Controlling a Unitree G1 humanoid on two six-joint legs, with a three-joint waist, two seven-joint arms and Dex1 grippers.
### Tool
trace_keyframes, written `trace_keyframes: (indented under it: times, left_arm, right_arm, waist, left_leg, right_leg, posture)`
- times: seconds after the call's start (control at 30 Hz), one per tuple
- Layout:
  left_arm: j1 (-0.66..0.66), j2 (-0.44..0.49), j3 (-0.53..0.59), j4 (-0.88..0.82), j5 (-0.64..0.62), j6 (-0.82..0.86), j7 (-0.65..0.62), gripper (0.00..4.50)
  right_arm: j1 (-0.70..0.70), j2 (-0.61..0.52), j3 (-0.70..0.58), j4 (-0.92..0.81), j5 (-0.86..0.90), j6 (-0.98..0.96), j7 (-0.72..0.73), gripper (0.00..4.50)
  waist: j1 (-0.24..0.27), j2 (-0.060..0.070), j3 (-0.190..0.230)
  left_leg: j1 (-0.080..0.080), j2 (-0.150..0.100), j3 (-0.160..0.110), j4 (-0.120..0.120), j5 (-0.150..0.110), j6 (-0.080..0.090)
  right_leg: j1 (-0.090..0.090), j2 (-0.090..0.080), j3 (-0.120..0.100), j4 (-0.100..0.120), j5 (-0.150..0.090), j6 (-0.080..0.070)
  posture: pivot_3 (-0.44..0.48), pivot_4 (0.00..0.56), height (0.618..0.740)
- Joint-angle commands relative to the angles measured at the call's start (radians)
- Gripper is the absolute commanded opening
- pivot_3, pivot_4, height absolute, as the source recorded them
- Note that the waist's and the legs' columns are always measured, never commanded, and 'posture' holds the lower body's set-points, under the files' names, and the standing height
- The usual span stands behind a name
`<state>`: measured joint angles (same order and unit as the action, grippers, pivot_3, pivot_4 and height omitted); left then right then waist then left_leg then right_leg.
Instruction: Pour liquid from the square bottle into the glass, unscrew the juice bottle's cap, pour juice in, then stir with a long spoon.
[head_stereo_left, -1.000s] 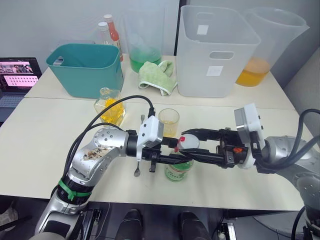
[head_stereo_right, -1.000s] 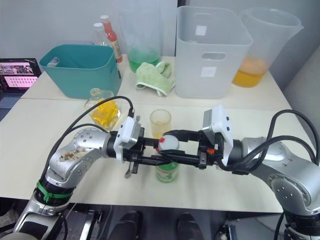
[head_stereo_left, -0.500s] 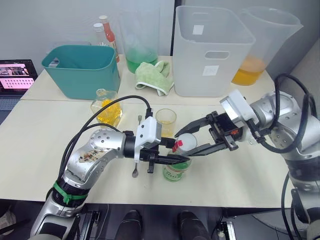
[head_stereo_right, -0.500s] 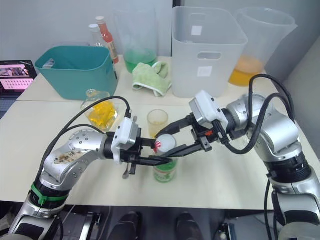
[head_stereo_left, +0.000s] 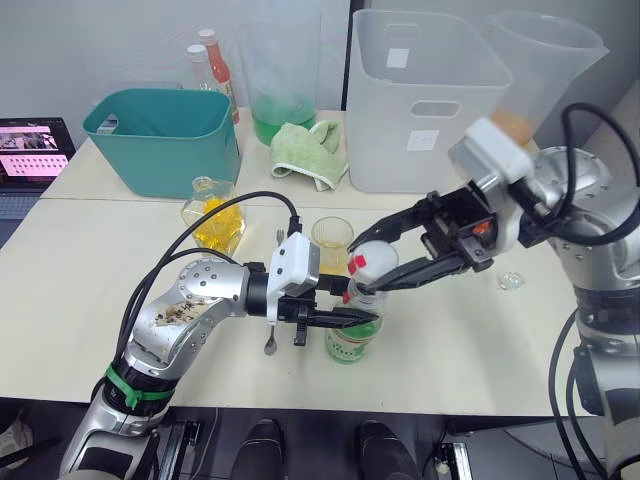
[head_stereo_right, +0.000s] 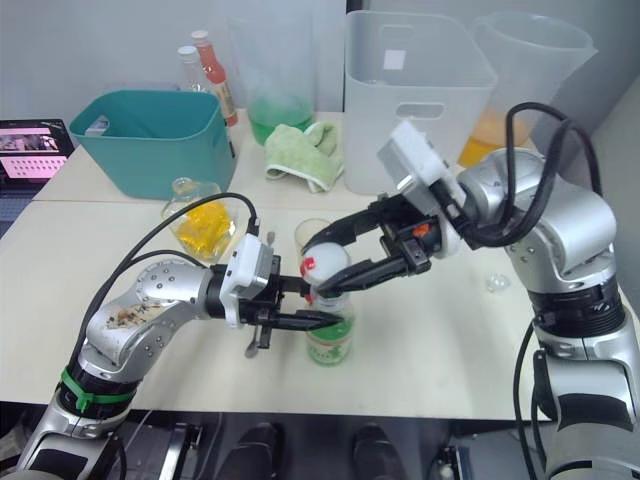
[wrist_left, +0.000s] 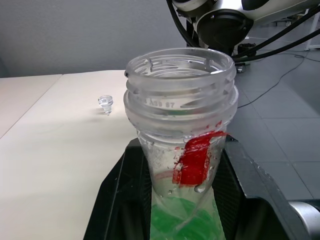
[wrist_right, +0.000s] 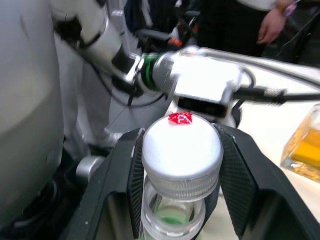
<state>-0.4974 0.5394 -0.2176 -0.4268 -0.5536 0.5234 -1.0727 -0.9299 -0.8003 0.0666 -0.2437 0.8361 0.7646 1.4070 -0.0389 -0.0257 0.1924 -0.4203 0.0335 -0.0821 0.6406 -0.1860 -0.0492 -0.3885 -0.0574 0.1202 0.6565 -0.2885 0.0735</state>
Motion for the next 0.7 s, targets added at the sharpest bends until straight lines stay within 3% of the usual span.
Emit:
trace_keyframes:
  times: [0.03,0.27,0.7]
  left_arm:
    - [0.019,0.001,-0.019,-0.017,-0.001,-0.002,-0.005,1.24]
    - [0.024,-0.004,-0.014,-0.017,-0.006,-0.006,-0.003,1.24]
    - [0.042,0.013,0.037,0.009,-0.045,-0.009,-0.02,1.24]
  right_arm:
    - [0.003,-0.059,-0.133,0.023,0.036,0.055,-0.083,1.6]
    - [0.124,-0.101,-0.247,0.138,-0.104,-0.043,-0.236,1.6]
    - [0.354,-0.016,-0.309,0.308,-0.326,-0.224,-0.529,1.6]
  waist:
    - [0.001,0.0,0.0]
    - [-0.003,0.0,0.0]
    - [-0.006,0.0,0.0]
  left_leg:
    - [0.0,0.0,0.0,0.0,0.0,0.0]
    - [0.0,0.0,0.001,0.0,0.0,0.0]
    - [0.0,0.0,0.001,0.0,0.0,0.0]
  right_leg:
    - [0.0,0.0,0.0,0.0,0.0,0.0]
    - [0.0,0.0,0.0,0.0,0.0,0.0]
    - [0.0,0.0,0.001,0.0,0.0,0.0]
  posture:
    - [0.0,0.15,0.74]
    - [0.0,0.15,0.74]
    - [0.0,0.15,0.74]
